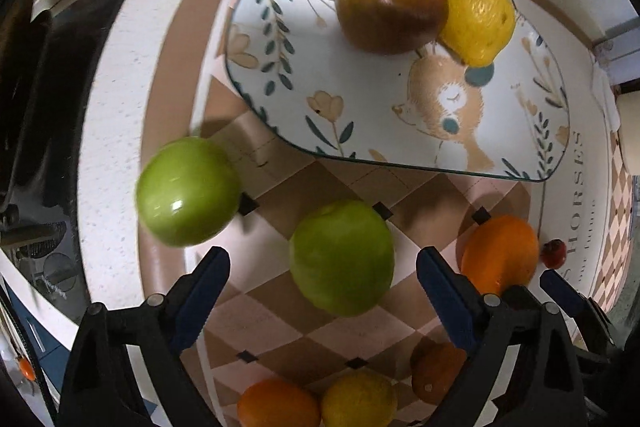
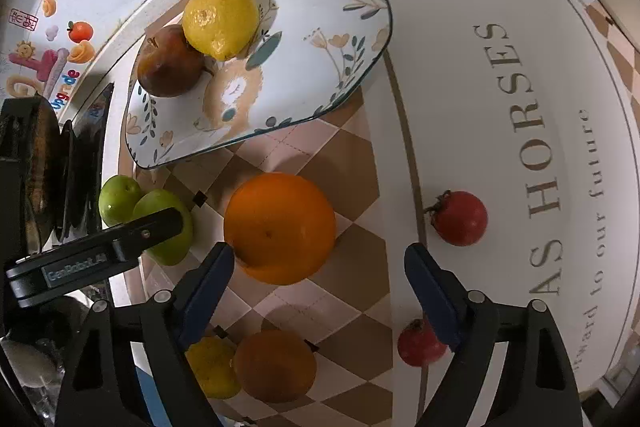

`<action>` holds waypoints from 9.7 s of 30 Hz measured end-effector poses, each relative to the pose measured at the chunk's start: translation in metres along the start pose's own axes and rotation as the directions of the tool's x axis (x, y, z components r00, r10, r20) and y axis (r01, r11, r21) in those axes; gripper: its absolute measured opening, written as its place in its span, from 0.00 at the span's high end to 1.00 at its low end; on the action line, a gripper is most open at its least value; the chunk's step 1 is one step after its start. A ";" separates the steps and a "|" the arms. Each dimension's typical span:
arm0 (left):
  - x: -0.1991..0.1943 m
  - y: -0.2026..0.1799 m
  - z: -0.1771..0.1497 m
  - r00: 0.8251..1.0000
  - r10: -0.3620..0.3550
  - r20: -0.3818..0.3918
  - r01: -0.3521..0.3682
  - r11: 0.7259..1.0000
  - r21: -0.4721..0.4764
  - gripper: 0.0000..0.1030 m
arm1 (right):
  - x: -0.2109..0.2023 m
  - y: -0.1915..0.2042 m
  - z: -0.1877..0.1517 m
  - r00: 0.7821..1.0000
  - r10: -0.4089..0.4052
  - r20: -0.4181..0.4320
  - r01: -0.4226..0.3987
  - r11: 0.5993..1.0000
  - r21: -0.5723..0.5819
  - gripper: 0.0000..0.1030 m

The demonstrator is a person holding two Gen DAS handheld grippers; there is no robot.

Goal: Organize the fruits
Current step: 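Grasp a green apple with the left tool while the right tool grasps a large orange, then carry the apple and orange onto the plate while opening both tools, then lift both open tools away from the plate, then grasp an orange with the left tool while the right tool grasps a dark orange, then carry both oranges onto the plate while opening both tools, then lift both open tools away from the plate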

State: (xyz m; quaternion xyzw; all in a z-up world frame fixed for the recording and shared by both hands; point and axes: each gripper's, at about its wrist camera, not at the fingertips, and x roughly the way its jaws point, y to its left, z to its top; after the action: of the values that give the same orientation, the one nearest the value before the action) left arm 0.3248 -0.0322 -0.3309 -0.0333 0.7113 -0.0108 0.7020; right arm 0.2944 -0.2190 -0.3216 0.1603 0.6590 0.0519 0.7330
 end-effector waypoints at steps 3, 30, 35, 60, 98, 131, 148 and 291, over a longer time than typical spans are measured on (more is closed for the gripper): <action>0.008 -0.003 0.002 1.000 -0.002 -0.011 0.002 1.000 0.011 0.29 | 0.003 0.005 0.002 1.000 0.008 0.002 -0.008 1.000 -0.012 0.15; -0.002 0.014 -0.003 0.999 -0.044 0.011 0.043 0.999 0.019 0.49 | 0.013 0.028 0.007 0.991 0.135 -0.024 -0.135 0.991 -0.017 0.38; -0.047 0.020 0.005 0.994 -0.088 0.067 0.087 0.996 0.022 0.49 | -0.023 0.024 0.026 0.982 0.181 0.053 -0.181 0.983 0.007 0.38; -0.018 0.042 0.117 1.000 -0.012 0.011 0.013 0.997 -0.073 0.49 | 0.016 -0.001 0.150 0.997 0.081 -0.001 -0.081 0.996 0.040 0.37; -0.145 0.022 -0.019 0.930 0.088 0.357 -0.100 0.995 0.015 0.15 | -0.130 0.067 0.016 0.940 -0.215 0.266 0.257 0.957 -0.137 0.08; -0.201 0.033 -0.138 0.879 0.056 0.473 -0.080 0.996 0.031 0.08 | -0.176 0.065 -0.100 0.959 -0.012 0.283 0.049 0.991 -0.125 0.08; -0.043 0.084 -0.133 0.998 -0.068 0.013 0.069 0.985 -0.156 0.08 | -0.006 0.025 -0.085 0.997 0.035 -0.076 -0.034 0.999 0.008 0.34; -0.215 0.022 -0.117 0.846 0.029 0.532 -0.048 0.999 0.022 0.13 | -0.192 0.081 -0.086 0.941 -0.093 0.325 0.150 0.977 -0.154 0.09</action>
State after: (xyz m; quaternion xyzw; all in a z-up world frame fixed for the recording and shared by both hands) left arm 0.2093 -0.0002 -0.1159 -0.0088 0.4896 0.0006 0.8719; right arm 0.1968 -0.1833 -0.1213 0.0598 0.5345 0.0384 0.8422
